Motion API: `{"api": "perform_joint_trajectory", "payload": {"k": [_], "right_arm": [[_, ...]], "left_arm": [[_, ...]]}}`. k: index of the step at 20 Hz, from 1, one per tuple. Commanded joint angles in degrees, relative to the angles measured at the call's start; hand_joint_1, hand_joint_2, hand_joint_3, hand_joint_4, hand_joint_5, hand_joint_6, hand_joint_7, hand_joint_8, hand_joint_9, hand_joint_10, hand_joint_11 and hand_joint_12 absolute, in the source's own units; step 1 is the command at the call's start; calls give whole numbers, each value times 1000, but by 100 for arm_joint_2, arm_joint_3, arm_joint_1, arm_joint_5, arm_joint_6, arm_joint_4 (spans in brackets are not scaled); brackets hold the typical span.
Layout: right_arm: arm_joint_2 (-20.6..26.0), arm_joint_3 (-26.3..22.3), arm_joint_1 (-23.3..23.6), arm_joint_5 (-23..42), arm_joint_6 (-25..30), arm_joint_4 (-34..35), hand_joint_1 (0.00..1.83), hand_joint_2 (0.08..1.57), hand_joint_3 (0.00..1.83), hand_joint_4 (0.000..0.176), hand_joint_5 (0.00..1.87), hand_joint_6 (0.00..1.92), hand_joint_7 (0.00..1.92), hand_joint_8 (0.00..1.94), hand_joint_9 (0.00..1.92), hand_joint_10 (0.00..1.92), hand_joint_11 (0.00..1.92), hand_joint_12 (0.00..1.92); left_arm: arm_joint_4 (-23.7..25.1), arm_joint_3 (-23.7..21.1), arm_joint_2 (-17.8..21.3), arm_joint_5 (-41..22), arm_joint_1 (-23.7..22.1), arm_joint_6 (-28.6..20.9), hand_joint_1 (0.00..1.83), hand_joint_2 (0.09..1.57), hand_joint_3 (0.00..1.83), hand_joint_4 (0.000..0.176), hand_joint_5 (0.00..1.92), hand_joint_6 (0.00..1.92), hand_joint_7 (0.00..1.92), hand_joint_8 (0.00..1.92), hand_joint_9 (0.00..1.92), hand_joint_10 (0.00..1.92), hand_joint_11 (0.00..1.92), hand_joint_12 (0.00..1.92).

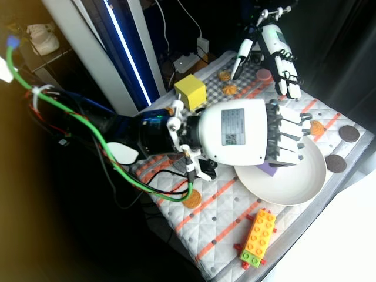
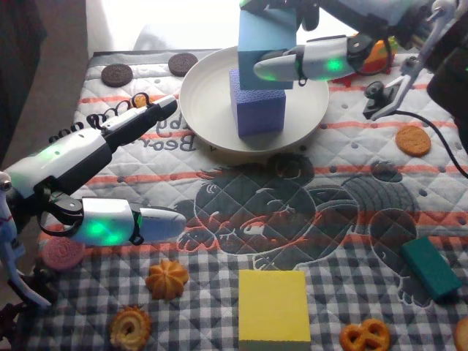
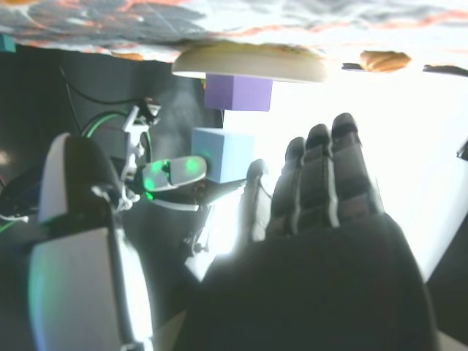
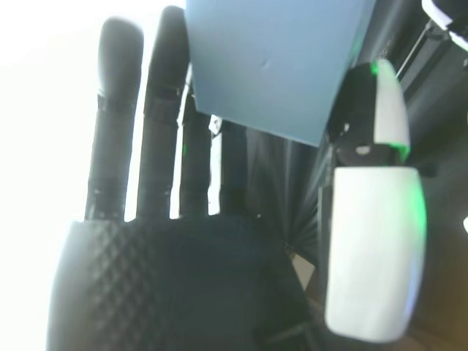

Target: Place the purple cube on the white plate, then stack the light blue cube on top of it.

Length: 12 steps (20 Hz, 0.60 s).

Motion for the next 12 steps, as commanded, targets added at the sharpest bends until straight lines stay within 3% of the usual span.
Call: {"api": "perform_joint_trajectory", "payload": {"k": [1, 4, 7, 10, 12], "right_arm": [[-15, 50, 89, 657, 24, 154, 1255, 1086, 0, 0, 977, 870, 1121, 919, 1073, 941, 939, 1408], [-147, 179, 89, 615, 24, 216, 1228, 1101, 0, 3, 937, 1041, 1086, 848, 1038, 752, 861, 1289], [-166, 237, 88, 535, 24, 223, 1226, 1102, 0, 13, 951, 1011, 1070, 883, 1018, 696, 815, 1258], [-162, 300, 87, 415, 24, 223, 1232, 1095, 0, 3, 981, 930, 1069, 926, 1006, 860, 813, 1362], [-161, 303, 87, 406, 24, 224, 1236, 1095, 1, 0, 990, 885, 1063, 980, 973, 1056, 817, 1546]], "left_arm": [[122, 27, 8, -614, -80, -84, 789, 870, 1, 176, 18, 7, 0, 0, 0, 0, 0, 0], [177, 27, 8, -623, -103, -104, 824, 854, 0, 176, 9, 2, 0, 0, 14, 5, 0, 0], [203, 23, 4, -623, -113, -109, 798, 855, 0, 176, 10, 2, 0, 0, 29, 10, 0, 0], [204, 21, 4, -606, -97, -129, 797, 857, 0, 176, 20, 5, 3, 1, 38, 11, 0, 0], [204, 20, 7, -603, -84, -162, 743, 878, 7, 176, 16, 2, 1, 0, 30, 6, 0, 0]]}}
